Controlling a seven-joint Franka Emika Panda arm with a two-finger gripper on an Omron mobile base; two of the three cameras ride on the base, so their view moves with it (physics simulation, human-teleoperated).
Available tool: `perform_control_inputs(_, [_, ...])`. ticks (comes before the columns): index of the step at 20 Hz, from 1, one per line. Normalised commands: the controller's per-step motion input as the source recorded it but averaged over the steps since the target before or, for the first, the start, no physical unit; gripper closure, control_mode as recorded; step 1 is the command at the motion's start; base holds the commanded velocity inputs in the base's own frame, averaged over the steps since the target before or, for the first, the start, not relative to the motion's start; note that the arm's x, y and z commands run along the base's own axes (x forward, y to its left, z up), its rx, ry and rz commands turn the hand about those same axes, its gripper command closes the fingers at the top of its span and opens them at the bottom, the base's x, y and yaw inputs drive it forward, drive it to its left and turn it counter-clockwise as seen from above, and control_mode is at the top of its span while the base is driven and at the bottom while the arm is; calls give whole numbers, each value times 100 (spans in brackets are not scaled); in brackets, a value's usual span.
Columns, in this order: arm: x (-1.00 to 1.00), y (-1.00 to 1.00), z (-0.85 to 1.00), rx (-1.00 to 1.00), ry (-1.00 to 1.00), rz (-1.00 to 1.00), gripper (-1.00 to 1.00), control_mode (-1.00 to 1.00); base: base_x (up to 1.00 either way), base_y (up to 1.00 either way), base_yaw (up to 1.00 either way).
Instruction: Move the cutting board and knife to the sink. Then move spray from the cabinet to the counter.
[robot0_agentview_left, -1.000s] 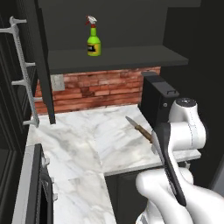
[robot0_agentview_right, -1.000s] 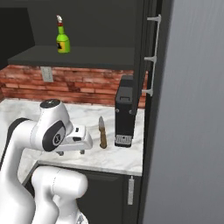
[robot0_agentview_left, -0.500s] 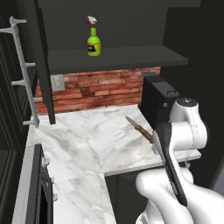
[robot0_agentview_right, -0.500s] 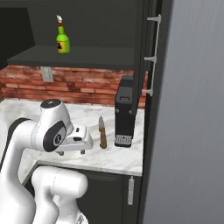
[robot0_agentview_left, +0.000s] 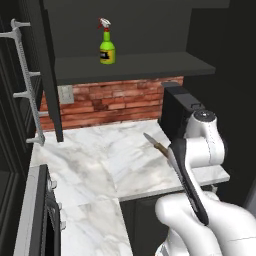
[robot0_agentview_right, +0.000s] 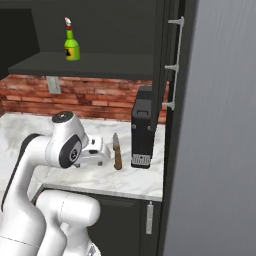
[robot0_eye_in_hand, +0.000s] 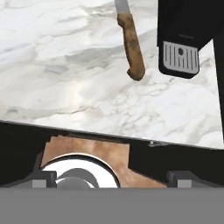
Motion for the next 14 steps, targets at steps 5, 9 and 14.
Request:
perform_control_inputs(5, [66, 0, 0, 0, 0, -8, -100, -100, 0, 0, 0])
perform_control_inputs(9, [56, -4, -24, 2, 0, -25, -100, -100, 0, 0, 0])
perform_control_inputs(14, [59, 0, -42, 2, 0, -38, -100, -100, 0, 0, 0])
